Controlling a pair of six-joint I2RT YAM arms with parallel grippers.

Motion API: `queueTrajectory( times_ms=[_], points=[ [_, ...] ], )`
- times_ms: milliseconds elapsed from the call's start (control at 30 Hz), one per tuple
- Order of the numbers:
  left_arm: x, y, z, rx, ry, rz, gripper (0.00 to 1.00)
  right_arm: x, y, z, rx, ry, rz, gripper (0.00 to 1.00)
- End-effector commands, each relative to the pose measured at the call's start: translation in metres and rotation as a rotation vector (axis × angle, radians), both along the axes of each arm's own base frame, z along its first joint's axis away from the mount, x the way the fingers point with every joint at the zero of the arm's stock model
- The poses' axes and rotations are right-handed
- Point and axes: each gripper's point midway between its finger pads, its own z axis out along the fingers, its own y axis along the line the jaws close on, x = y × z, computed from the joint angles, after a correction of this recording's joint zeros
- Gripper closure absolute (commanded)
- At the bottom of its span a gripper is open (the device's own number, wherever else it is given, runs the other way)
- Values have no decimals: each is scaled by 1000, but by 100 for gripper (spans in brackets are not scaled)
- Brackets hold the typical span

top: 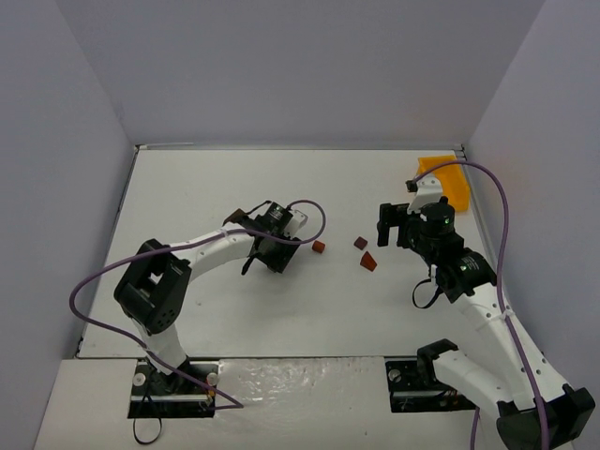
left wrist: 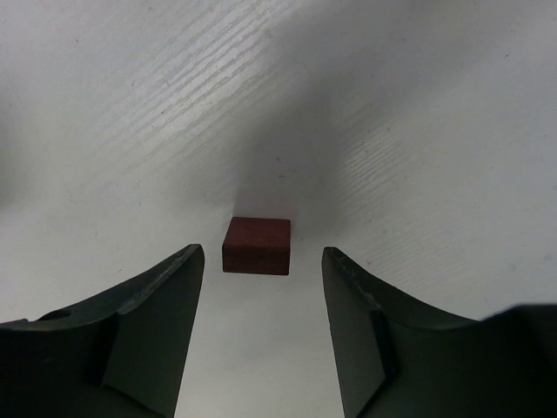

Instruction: Build the wood block tower

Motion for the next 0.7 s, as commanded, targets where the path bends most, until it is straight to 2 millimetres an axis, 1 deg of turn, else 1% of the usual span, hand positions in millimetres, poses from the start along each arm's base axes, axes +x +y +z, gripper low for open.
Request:
queueTrajectory(
  times_ms=[0, 267, 567, 667],
  points=[
    [15, -8, 21, -29, -46, -12, 48, 4, 0, 13, 11, -50, 1, 0],
    [16, -5, 16, -12, -9, 0, 48, 4, -2, 14, 5, -51, 1, 0],
    [15, -3, 18, -1, 11, 19, 49, 4, -3, 11, -5, -44, 3, 0],
    [16, -3, 18, 1, 10, 19, 53, 4, -2, 10, -6, -41, 4, 0]
  ],
)
